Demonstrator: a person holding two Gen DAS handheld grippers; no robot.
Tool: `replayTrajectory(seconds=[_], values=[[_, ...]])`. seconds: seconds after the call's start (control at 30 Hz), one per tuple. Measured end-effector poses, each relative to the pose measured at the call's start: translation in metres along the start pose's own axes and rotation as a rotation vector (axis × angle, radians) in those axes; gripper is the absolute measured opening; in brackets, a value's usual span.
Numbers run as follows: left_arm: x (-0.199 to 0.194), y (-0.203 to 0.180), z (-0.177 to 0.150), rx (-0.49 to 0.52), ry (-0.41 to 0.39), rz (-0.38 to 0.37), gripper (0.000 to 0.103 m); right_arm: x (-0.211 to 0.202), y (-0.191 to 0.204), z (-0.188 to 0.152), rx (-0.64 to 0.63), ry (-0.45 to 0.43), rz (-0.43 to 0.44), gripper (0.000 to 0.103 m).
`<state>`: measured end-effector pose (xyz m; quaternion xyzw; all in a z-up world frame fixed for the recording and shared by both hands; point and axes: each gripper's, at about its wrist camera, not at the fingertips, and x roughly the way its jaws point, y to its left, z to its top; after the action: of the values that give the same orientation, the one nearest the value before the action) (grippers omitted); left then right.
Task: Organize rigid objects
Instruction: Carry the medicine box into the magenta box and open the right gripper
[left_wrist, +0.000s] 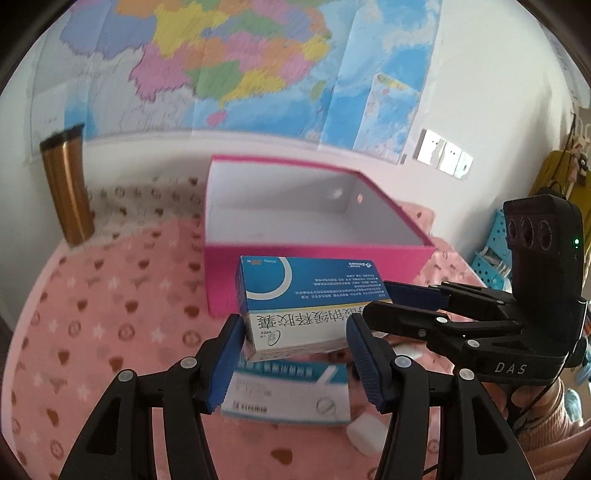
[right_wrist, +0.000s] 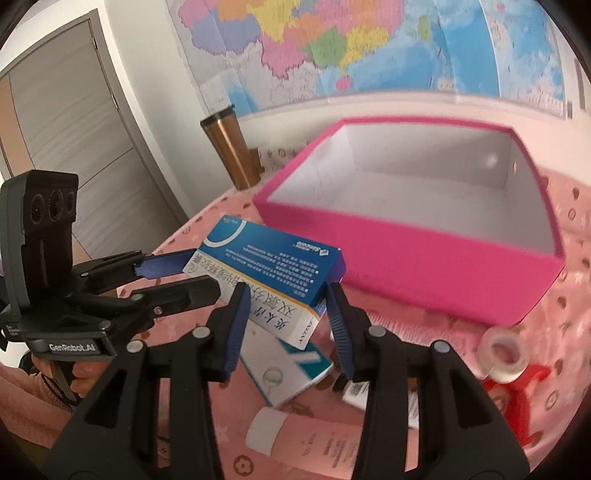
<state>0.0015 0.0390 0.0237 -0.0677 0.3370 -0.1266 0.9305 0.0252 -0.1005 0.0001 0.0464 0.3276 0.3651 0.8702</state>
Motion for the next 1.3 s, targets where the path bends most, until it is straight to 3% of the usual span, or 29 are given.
replayTrajectory(seconds=[0.27,0.57,1.03,1.3], values=[[0.008,-0.005,0.039,0.054,-0.054,0.025,0.058,-0.008,-0.012,0.037,-0.025,-0.086,-0.021,0.046],[0.039,0.002,0.069,0.071,-0.035,0.069,0.058,0.014,-0.041,0.066,-0.003,-0.098,-0.033,0.046],[0.090,0.024,0.074,0.018,0.072,0.105,0.058,0.068,-0.083,0.071,0.110,0.024,-0.006,0.046],[0.099,0.028,0.075,0.008,0.088,0.136,0.057,0.093,-0.091,0.071,0.142,0.096,0.005,0.046]])
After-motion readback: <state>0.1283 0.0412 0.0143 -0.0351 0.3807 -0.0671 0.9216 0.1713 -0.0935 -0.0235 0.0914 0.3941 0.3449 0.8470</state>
